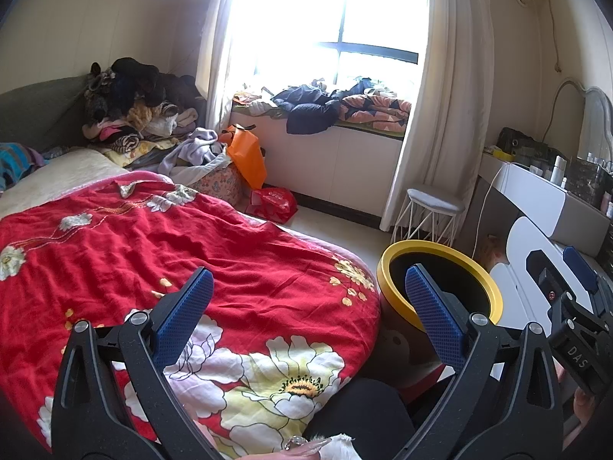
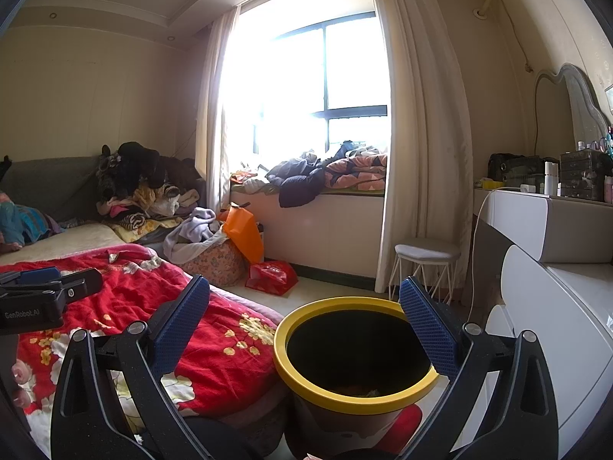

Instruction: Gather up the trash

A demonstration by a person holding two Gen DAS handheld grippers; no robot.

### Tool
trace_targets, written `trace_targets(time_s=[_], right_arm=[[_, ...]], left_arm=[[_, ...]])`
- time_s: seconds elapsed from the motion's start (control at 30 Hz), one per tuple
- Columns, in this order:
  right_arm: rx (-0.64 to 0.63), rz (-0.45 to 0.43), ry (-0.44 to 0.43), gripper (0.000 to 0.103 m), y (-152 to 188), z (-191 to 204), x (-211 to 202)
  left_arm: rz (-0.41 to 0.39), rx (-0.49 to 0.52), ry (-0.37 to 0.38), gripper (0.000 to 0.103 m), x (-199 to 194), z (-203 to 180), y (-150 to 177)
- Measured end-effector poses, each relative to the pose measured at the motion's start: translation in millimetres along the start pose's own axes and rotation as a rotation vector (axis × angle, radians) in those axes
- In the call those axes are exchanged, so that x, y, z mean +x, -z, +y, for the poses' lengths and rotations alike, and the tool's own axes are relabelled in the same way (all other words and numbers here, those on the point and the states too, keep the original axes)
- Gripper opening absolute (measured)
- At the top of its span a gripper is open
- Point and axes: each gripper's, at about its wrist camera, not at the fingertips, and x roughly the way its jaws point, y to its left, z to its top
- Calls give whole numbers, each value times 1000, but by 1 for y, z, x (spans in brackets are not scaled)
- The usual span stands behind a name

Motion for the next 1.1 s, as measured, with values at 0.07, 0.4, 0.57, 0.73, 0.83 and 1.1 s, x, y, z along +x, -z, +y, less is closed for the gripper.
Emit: trace_targets(time_s=[0.07, 0.4, 0.57, 0.73, 0.83, 1.1], right_arm=[[0, 0, 0, 97, 0, 0, 0], [0, 1, 0, 97, 0, 1, 0], [15, 8, -23, 97, -3, 2, 2], [-7, 60, -187, 97, -26, 38, 19], [-78, 170, -398, 97, -41, 96, 42], [-271, 671, -816, 97, 13, 331, 118]], left_arm=[[1, 1, 0, 92, 0, 0, 0], [27, -10, -30, 92, 1, -4, 0], [56, -47, -72, 92, 1, 5, -1], [78, -112, -113, 92, -10, 34, -4], [94, -203, -196, 92, -23, 80, -3], [183, -449, -789, 92, -72, 277, 45]])
